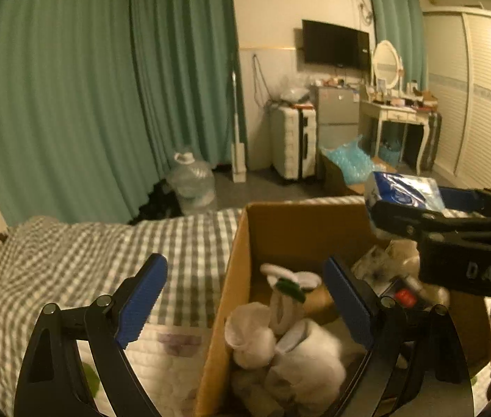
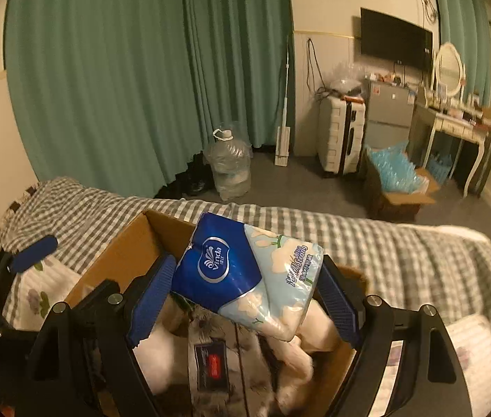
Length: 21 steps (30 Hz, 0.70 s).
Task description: Organize soft objects
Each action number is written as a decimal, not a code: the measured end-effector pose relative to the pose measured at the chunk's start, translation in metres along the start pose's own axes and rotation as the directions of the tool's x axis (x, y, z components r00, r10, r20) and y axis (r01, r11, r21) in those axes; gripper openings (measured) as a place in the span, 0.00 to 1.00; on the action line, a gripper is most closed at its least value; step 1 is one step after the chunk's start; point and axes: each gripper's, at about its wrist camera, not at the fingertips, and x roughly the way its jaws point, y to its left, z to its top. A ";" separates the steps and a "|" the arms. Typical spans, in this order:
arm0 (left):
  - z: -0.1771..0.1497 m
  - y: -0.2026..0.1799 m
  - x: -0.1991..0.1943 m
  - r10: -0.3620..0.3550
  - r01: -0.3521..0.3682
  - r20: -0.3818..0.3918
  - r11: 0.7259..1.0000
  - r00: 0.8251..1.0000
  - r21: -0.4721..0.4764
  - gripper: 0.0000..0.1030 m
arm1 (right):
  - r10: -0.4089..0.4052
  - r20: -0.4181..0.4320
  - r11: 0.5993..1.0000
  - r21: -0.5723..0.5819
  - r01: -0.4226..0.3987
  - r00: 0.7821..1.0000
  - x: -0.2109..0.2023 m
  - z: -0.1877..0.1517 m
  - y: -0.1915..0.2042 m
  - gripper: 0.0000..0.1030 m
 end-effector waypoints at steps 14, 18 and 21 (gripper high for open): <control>0.044 -0.007 -0.103 0.028 -0.029 0.121 1.000 0.992 0.003 0.90 | -0.036 0.127 0.999 -0.024 0.039 0.991 -0.135 0.039 0.010 0.90; 0.078 -0.001 -0.187 0.030 -0.030 0.247 1.000 0.968 -0.006 0.90 | -0.056 0.234 0.997 -0.035 0.066 0.971 -0.233 0.062 0.021 0.93; 0.097 0.004 -0.255 0.030 -0.027 0.352 1.000 0.936 -0.014 0.90 | -0.074 0.323 0.995 -0.044 0.093 0.943 -0.309 0.074 0.030 0.99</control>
